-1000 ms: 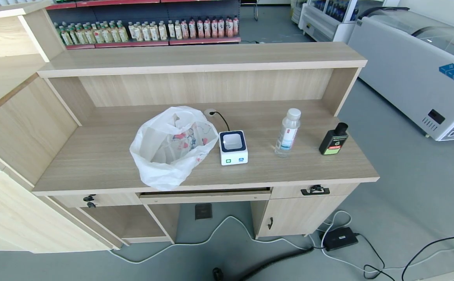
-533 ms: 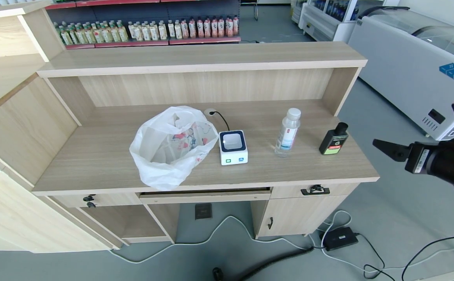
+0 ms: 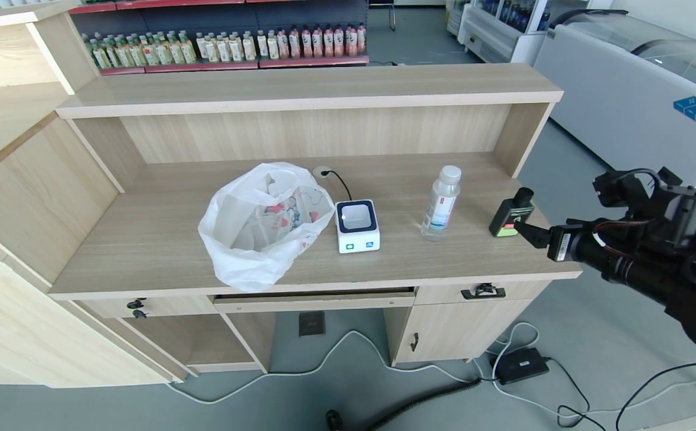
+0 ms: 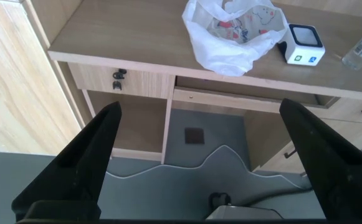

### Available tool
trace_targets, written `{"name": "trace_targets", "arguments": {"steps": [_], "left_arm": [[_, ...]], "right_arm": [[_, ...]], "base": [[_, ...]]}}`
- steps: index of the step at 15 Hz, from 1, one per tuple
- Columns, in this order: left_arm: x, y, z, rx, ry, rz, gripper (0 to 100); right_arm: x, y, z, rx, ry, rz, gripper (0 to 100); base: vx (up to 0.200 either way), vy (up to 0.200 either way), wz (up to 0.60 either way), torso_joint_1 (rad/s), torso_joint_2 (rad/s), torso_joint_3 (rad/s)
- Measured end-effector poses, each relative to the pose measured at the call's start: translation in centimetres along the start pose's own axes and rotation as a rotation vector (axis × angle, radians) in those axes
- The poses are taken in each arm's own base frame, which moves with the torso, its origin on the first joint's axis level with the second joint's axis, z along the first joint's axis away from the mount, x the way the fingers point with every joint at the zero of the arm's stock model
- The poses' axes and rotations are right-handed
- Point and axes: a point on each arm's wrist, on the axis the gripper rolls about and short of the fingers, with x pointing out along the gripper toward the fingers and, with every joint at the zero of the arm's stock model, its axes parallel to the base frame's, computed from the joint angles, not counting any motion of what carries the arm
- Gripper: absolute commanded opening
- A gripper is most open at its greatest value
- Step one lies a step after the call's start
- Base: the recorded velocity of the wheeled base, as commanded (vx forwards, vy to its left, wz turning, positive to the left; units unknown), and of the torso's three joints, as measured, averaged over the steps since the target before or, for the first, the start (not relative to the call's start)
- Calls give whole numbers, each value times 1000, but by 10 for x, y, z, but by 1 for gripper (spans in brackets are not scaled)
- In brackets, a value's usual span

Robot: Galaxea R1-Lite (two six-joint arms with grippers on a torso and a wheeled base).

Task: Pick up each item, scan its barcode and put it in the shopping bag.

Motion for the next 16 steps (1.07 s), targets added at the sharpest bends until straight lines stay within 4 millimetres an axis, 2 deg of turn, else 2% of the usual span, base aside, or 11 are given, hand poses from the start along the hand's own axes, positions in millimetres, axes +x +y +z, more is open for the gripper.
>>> {"name": "trace_targets", "arguments": {"steps": [3,7,10,16], "left_arm": [[0,0,0,0,0,0,100],[0,0,0,0,0,0,100],[0,0,0,0,0,0,100],[0,0,0,0,0,0,100]], "right_arm": [[41,8,2,-17,-44,29,100],[80,27,0,-53,-71,48,100],[95,35,-9,-138,-66,69,100],[121,38,-16,-152,-82,69,100]], "base": [[0,0,0,0,0,0],[0,0,0,0,0,0],[0,0,0,0,0,0],[0,0,0,0,0,0]]}}
